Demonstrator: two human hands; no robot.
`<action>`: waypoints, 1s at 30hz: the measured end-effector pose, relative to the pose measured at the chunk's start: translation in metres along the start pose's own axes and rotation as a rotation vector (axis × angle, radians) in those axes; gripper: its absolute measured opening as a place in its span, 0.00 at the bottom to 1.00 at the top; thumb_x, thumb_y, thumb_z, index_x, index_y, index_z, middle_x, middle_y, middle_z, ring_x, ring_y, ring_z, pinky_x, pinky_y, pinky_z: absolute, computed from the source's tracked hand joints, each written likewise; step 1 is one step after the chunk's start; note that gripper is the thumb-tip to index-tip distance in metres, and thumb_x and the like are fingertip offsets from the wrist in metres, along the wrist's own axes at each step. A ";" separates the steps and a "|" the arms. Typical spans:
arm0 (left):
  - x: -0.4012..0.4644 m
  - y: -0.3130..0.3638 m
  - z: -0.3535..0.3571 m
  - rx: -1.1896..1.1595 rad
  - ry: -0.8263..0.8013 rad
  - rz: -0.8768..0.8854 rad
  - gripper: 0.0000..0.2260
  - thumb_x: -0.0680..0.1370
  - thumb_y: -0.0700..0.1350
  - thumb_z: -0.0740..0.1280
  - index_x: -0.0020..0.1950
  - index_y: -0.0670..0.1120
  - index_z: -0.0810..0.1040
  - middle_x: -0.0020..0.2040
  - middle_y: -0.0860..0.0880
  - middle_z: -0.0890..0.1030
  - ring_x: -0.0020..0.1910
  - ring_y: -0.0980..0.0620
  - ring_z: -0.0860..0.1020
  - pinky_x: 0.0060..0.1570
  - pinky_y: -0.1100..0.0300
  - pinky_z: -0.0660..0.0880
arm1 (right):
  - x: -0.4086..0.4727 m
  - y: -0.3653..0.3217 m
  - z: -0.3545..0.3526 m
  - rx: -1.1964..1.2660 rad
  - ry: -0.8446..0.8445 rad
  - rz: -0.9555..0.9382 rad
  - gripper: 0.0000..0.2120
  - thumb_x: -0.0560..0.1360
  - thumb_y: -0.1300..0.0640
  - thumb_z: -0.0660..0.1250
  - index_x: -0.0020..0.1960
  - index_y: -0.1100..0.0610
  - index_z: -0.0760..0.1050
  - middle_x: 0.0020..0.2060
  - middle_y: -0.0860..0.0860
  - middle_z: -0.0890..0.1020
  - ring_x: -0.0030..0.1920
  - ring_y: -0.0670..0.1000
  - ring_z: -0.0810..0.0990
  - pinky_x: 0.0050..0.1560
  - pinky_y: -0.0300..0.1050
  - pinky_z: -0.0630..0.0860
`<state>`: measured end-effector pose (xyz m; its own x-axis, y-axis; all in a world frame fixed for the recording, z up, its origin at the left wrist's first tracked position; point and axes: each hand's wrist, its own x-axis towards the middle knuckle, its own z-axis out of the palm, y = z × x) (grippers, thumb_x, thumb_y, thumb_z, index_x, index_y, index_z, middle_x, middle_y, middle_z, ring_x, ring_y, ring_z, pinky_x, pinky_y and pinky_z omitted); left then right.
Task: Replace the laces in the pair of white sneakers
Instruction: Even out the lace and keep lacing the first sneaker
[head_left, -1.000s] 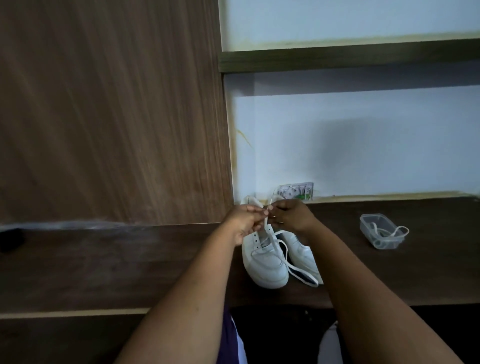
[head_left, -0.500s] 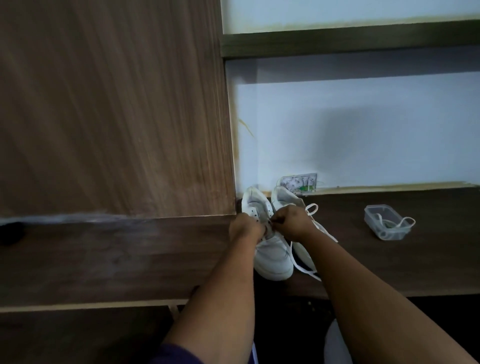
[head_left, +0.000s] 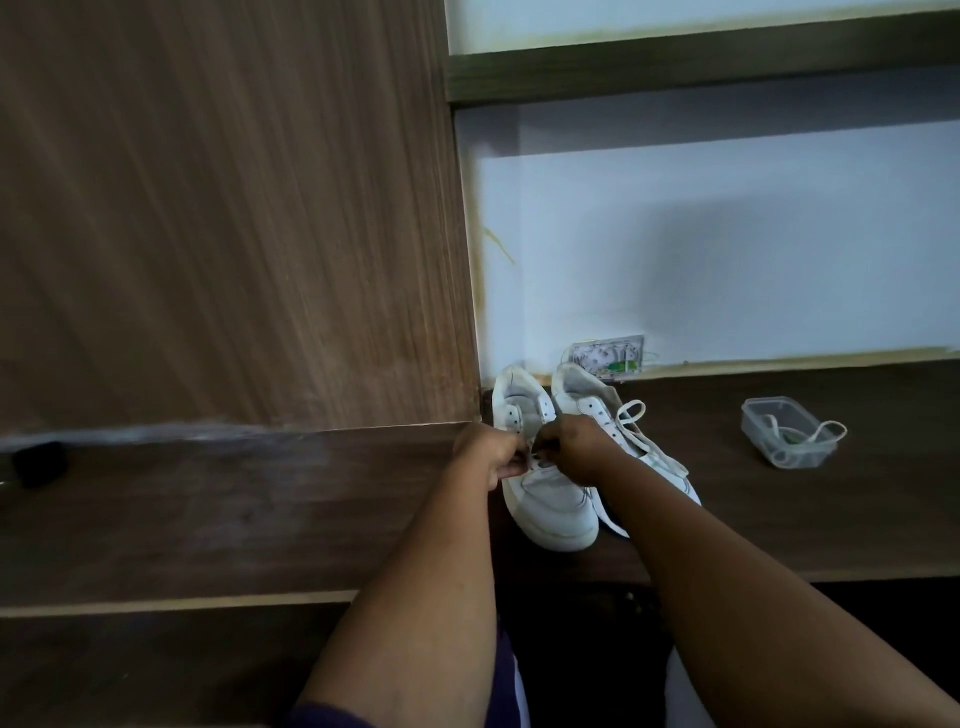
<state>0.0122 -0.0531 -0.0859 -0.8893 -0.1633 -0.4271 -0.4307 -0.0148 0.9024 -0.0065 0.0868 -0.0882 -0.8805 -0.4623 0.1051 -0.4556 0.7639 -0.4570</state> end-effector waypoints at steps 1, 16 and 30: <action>0.001 0.000 0.000 0.001 -0.004 0.001 0.05 0.77 0.31 0.64 0.44 0.38 0.76 0.38 0.43 0.80 0.35 0.50 0.80 0.27 0.65 0.77 | 0.001 0.000 -0.001 0.010 -0.016 -0.003 0.08 0.75 0.63 0.67 0.53 0.59 0.83 0.49 0.54 0.84 0.51 0.52 0.80 0.48 0.35 0.69; 0.007 0.000 0.000 0.875 0.180 0.179 0.12 0.73 0.44 0.71 0.53 0.39 0.80 0.49 0.42 0.82 0.48 0.45 0.82 0.48 0.55 0.80 | 0.005 0.004 -0.002 0.077 -0.098 0.051 0.11 0.74 0.58 0.69 0.56 0.54 0.81 0.54 0.51 0.82 0.56 0.51 0.78 0.58 0.41 0.72; -0.049 0.038 -0.017 0.174 0.178 0.227 0.13 0.79 0.54 0.62 0.54 0.45 0.74 0.42 0.46 0.79 0.38 0.51 0.80 0.36 0.59 0.74 | -0.003 0.002 -0.011 0.295 -0.083 0.138 0.10 0.79 0.57 0.62 0.49 0.58 0.82 0.48 0.52 0.84 0.49 0.47 0.80 0.43 0.33 0.70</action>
<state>0.0423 -0.0624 -0.0299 -0.9314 -0.3129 -0.1858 -0.2580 0.2078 0.9435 -0.0066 0.0946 -0.0796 -0.9120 -0.4080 -0.0422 -0.2648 0.6643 -0.6990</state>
